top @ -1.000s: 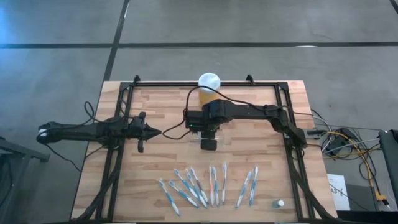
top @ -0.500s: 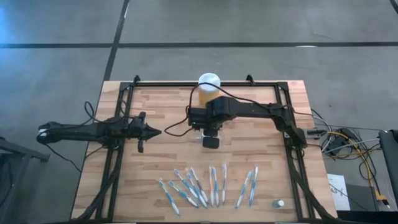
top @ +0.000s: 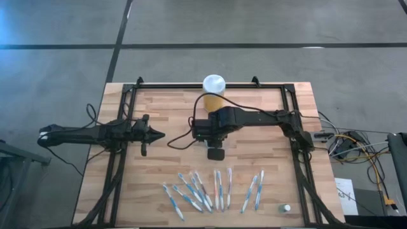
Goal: Pick & Place toothbrushing station
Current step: Put the blue mouthwash into the transparent organizer
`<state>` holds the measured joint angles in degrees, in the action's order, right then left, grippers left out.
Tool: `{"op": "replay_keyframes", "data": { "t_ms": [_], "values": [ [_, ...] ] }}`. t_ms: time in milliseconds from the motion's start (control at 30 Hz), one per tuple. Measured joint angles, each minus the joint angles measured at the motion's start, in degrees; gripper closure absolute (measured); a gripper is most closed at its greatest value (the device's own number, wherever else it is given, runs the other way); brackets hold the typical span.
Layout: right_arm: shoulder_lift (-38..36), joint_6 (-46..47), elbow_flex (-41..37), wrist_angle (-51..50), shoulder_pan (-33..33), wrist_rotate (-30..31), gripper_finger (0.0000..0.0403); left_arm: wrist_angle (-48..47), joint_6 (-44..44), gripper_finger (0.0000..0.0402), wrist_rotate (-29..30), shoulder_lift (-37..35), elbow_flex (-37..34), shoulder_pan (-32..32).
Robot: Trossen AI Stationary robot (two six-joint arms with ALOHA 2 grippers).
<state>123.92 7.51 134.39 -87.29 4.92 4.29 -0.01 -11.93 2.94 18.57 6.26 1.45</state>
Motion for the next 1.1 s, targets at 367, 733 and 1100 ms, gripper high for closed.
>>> {"op": "replay_keyframes", "data": {
  "t_ms": [367, 733, 1100],
  "values": [
    [-0.04, -0.42, -6.54, 3.67, 0.07, 0.20, 0.0322, 0.00, -0.04, 0.0388, -0.02, 0.00, 0.00, 0.00],
    [0.19, -0.15, -9.77, 7.61, -0.87, 0.28, 0.0322, 0.00, -0.06, 0.0388, -0.22, 0.00, 0.02, 0.00],
    [0.00, -0.66, -12.44, 10.09, -1.15, 0.20, 0.0321, -0.01, -0.06, 0.0388, -0.28, 0.00, 0.02, 0.00]
  ]
}}
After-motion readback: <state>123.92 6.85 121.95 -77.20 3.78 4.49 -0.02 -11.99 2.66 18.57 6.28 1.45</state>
